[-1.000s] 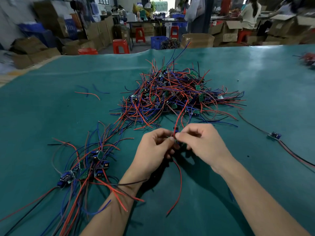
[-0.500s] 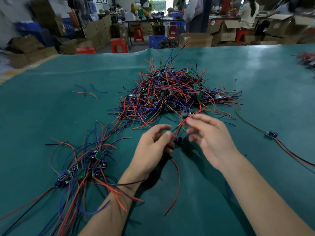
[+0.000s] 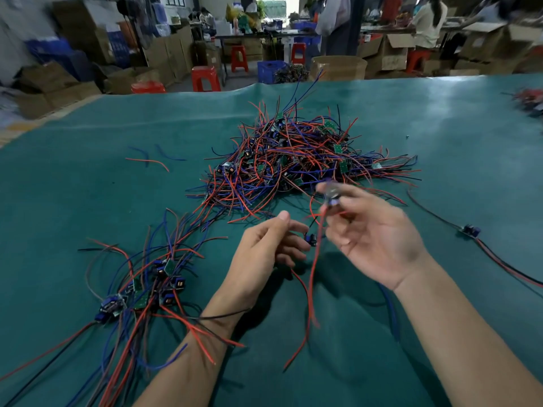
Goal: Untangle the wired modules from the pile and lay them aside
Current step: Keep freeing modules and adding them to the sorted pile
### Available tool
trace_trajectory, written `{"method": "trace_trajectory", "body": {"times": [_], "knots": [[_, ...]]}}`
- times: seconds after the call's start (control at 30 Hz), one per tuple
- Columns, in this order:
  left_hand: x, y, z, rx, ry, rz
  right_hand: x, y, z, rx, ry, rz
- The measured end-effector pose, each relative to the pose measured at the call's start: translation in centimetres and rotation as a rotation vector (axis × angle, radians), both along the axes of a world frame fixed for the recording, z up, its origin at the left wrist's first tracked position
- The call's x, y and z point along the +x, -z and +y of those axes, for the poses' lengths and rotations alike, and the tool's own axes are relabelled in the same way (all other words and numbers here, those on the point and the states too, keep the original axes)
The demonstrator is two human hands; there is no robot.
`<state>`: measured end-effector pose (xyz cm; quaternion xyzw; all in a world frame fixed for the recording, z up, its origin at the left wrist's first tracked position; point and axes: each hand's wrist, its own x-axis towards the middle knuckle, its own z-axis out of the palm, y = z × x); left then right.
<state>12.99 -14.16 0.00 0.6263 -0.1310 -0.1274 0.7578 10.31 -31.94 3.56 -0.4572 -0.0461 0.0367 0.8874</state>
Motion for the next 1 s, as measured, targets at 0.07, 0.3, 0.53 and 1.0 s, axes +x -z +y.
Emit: {"method": "trace_trajectory", "body": {"times": [0.07,0.3,0.53,1.0], "knots": [[0.0,0.1,0.1,-0.016,0.021,-0.017,0.1,0.7,1.5,-0.175,0.042,0.027],[0.1,0.3,0.4,0.118,0.018,-0.120,0.1,1.6,2.7,-0.385,0.191,0.015],[0.0,0.3,0.2,0.187,0.035,-0.124,0.5,1.9,2.0,-0.413,0.282,-0.051],[-0.1,0.3,0.3,0.133,-0.018,-0.139,0.7,2.5,2.1,-0.425,0.257,0.026]]}}
